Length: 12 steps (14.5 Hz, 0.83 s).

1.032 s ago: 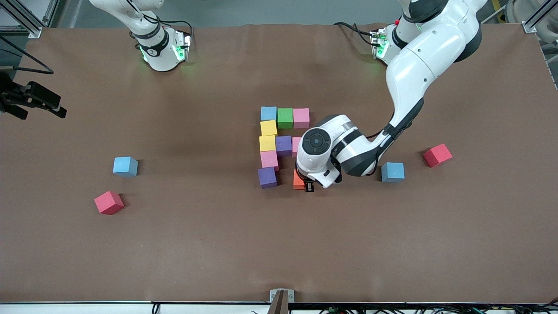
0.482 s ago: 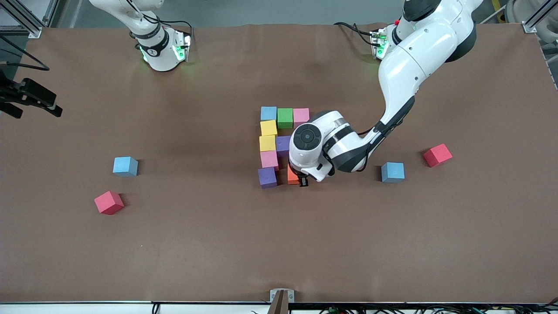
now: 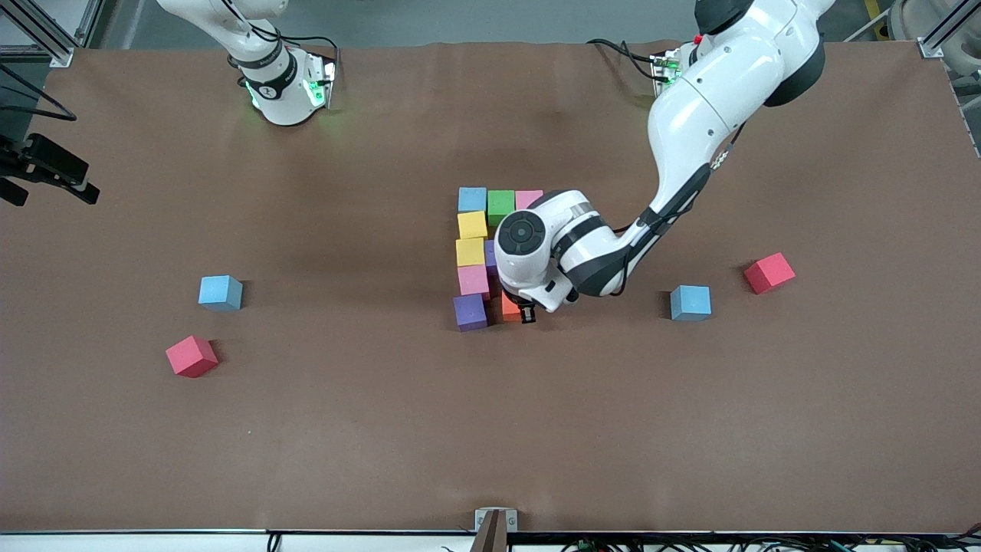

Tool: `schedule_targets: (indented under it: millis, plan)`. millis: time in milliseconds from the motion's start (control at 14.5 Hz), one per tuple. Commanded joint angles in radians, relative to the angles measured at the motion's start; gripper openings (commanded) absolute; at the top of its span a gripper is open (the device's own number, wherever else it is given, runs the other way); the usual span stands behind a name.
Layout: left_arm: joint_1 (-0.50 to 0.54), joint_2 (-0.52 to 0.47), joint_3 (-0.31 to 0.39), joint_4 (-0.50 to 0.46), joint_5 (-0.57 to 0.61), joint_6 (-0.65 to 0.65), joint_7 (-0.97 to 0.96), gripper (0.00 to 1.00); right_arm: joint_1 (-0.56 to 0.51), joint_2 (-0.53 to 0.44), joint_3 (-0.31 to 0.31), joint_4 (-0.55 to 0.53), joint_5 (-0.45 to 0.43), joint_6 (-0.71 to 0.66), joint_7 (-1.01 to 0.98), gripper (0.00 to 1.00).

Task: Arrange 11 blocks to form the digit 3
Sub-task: 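Lower the orange cube beside the purple cube with the left gripper and release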

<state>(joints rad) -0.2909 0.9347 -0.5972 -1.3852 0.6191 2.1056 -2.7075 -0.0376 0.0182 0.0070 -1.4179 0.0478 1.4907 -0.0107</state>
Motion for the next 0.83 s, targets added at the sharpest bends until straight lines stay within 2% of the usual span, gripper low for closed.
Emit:
schedule_targets:
  millis: [0, 757]
  plan:
    - [-0.045, 0.019, 0.039, 0.015, -0.018, 0.048, -0.026, 0.07, -0.011, -0.015, 0.010, -0.007, -0.011, 0.002, 0.008, 1.00]
    - [-0.060, 0.042, 0.039, 0.037, -0.025, 0.102, -0.046, 0.07, -0.010, -0.014, 0.010, -0.006, -0.011, 0.005, 0.008, 1.00]
